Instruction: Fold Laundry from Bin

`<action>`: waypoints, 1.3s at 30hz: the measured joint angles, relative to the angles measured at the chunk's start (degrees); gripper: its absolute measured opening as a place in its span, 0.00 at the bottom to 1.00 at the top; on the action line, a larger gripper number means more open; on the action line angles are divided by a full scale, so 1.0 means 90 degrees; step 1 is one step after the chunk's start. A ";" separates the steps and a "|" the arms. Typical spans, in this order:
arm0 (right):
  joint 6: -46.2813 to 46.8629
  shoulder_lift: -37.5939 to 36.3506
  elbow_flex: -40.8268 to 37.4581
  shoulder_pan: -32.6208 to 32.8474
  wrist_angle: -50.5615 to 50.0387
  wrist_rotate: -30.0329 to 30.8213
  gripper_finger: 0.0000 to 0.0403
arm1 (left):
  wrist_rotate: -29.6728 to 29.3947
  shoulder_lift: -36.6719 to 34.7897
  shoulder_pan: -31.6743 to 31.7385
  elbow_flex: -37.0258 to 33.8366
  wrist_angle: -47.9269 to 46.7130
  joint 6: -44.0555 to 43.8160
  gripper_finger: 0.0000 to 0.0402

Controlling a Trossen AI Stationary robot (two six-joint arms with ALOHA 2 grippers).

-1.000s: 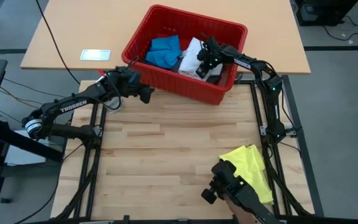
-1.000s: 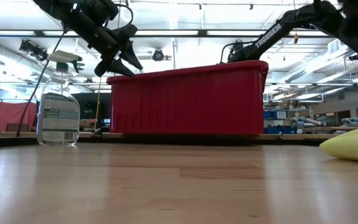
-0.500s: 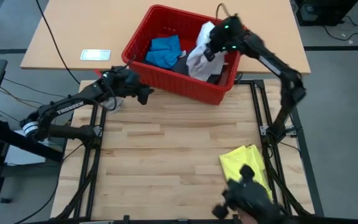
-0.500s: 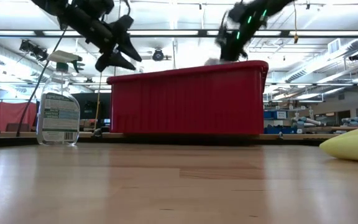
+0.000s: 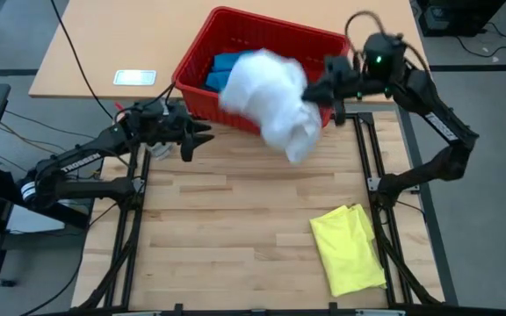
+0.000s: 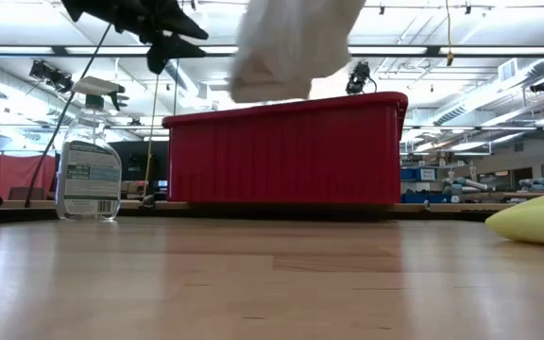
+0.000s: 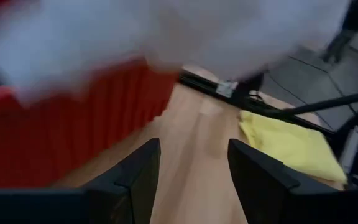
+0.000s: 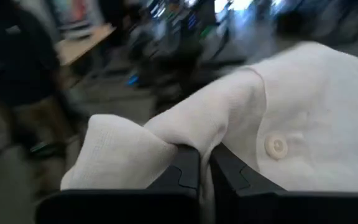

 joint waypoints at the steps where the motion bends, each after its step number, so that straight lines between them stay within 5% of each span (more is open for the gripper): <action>1: 0.0081 -0.0012 0.0000 0.0233 -0.0283 0.0013 0.05 | 0.0000 -0.0002 -0.0076 0.0000 -0.0001 -0.0027 0.48; 6: 0.0512 0.0258 -0.0026 0.1551 -0.1830 0.1274 0.05 | 0.0000 -0.0019 -0.0419 0.0000 -0.0066 -0.0142 0.48; 11: 0.1118 0.0792 -0.0480 0.2567 -0.2001 0.2035 0.06 | -0.0002 -0.0019 -0.0709 0.0000 -0.0417 -0.0168 0.48; 17: 0.1459 0.1601 -0.0624 0.3051 -0.1560 0.2013 0.32 | -0.0040 -0.0019 -0.0940 0.0000 -0.0812 -0.0201 0.48; 20: 0.1469 0.1846 -0.0624 0.3024 -0.1588 0.2140 0.45 | -0.0051 -0.0019 -0.0976 0.0000 -0.0916 -0.0223 0.48; 24: 0.1352 0.1942 -0.0621 0.2707 -0.1945 0.3214 0.53 | -0.0253 -0.0019 -0.0976 0.0000 -0.1045 -0.0322 0.48; 39: 0.0932 0.2953 -0.0725 0.0872 -0.1947 0.3492 0.51 | -0.1229 0.0323 -0.0952 0.0002 -0.1013 -0.0888 0.48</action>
